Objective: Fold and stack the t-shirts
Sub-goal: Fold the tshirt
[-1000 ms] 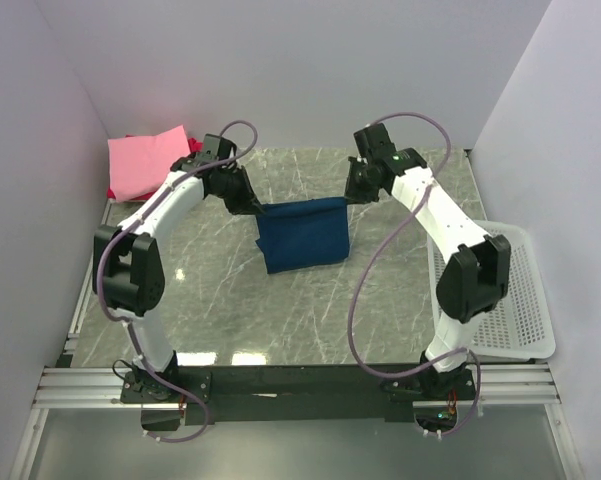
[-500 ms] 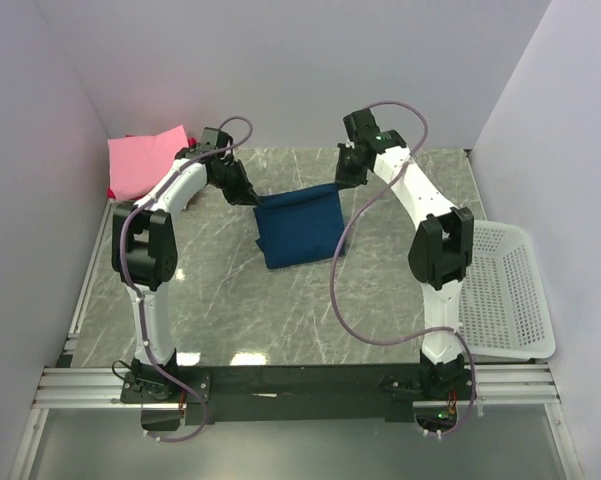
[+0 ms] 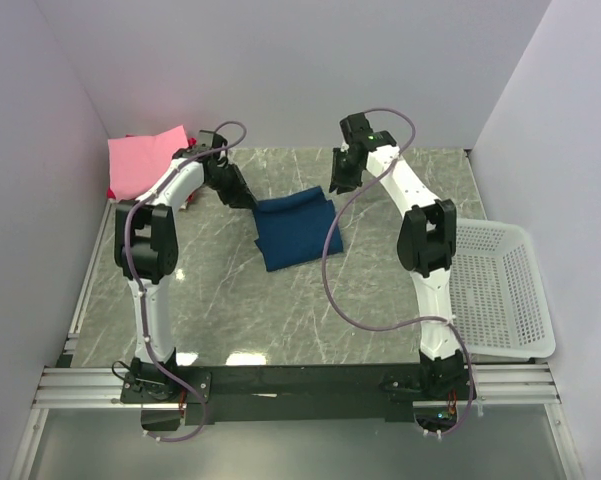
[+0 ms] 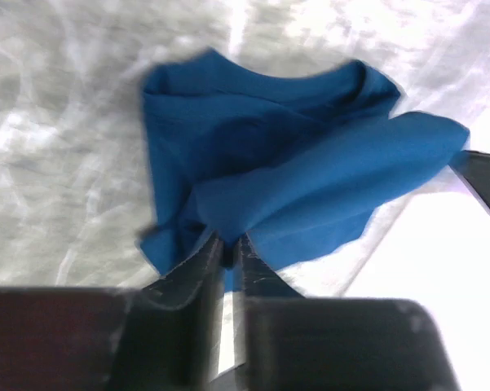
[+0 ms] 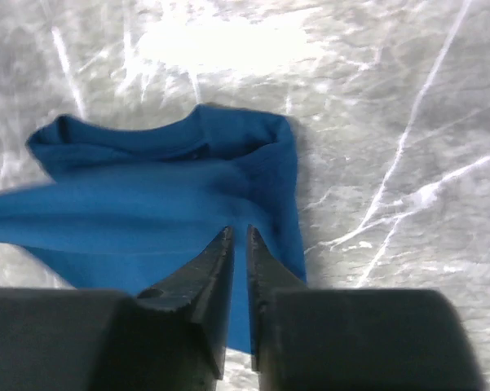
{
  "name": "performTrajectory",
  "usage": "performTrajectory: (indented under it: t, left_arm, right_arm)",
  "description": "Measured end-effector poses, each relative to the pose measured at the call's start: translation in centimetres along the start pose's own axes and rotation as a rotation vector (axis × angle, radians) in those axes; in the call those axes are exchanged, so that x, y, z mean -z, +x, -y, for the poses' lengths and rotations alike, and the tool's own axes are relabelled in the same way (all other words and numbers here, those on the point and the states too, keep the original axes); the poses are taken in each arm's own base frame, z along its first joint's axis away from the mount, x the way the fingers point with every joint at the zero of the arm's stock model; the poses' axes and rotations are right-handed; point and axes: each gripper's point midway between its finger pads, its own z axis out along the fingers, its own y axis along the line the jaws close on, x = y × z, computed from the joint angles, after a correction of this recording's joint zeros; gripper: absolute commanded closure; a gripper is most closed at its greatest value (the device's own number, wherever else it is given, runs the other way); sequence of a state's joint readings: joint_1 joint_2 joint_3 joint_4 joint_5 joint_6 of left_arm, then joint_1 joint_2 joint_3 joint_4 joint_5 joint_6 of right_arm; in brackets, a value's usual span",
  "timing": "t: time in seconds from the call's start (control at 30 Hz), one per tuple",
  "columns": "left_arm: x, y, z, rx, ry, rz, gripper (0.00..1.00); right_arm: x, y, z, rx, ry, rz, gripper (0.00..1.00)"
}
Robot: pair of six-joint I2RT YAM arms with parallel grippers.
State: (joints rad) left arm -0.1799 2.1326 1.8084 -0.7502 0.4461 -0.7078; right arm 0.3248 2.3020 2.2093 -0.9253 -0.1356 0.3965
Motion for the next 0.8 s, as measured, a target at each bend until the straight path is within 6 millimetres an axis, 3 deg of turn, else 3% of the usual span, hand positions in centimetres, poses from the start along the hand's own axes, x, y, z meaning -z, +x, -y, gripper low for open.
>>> performTrajectory:
  t: [0.03, 0.1, 0.13, 0.33, 0.53, 0.63, 0.8]
  left_arm:
    - [-0.2, -0.1, -0.3, 0.000, -0.009, -0.002, 0.59]
    - [-0.5, -0.3, -1.3, 0.020, -0.039, -0.003, 0.45]
    - [-0.4, -0.6, -1.8, 0.029, -0.051, 0.001, 0.42]
    - [0.3, -1.7, -3.5, 0.044, -0.081, 0.043, 0.38]
    - [0.8, 1.1, -4.6, 0.028, -0.069, 0.016, 0.38]
    - [1.2, 2.6, -4.9, 0.019, -0.048, 0.003, 0.38]
    - [1.6, 4.7, -5.3, 0.007, 0.003, -0.007, 0.38]
  right_arm:
    - [-0.2, 0.1, 0.2, -0.003, 0.006, -0.004, 0.46]
    - [-0.2, -0.2, 0.6, -0.001, 0.011, -0.005, 0.40]
    - [-0.1, -0.4, 0.8, 0.001, 0.012, -0.001, 0.38]
    - [-0.1, -0.9, 1.6, -0.004, 0.012, 0.018, 0.38]
    - [1.2, 1.9, 1.8, 0.005, 0.007, -0.015, 0.43]
    - [2.7, 2.8, 0.5, 0.030, -0.017, -0.002, 0.46]
    - [5.1, 4.7, -3.9, 0.112, -0.111, 0.029, 0.52]
